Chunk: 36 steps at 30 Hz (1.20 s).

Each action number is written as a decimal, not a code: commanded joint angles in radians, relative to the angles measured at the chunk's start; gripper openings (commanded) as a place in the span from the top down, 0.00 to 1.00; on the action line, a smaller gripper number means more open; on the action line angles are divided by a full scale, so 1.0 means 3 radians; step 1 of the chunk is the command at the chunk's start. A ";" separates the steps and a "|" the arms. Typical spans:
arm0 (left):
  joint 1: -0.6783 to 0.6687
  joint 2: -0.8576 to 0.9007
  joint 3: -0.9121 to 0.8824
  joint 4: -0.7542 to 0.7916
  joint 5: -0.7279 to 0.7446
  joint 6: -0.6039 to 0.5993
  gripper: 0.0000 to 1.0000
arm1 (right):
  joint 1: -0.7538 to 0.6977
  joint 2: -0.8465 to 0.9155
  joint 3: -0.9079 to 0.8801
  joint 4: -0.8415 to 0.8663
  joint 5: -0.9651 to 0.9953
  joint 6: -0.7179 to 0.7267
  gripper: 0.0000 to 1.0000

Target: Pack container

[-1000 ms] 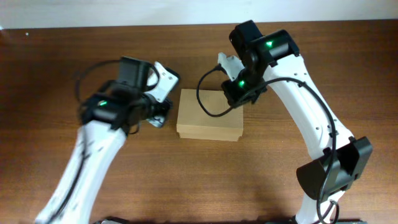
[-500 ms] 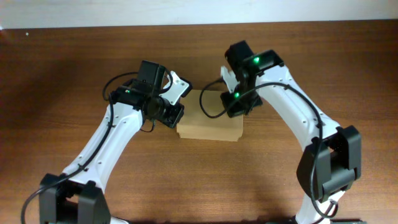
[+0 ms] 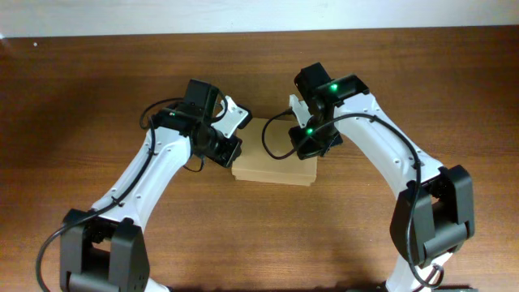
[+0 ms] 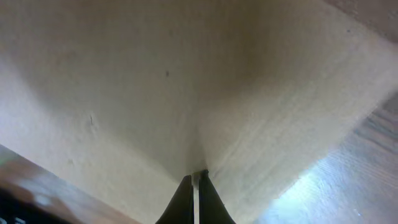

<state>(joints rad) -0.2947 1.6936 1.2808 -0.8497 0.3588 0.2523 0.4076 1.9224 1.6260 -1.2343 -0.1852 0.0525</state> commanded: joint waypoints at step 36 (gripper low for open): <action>0.0759 -0.0626 0.2279 -0.1410 -0.1222 -0.0041 0.01 | -0.0730 -0.3014 0.0633 -0.0944 0.1431 0.0203 0.01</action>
<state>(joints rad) -0.0708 1.5295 1.9724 -1.2728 -0.0002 0.2390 0.1967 1.0412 1.8702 -1.5314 0.2283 0.1059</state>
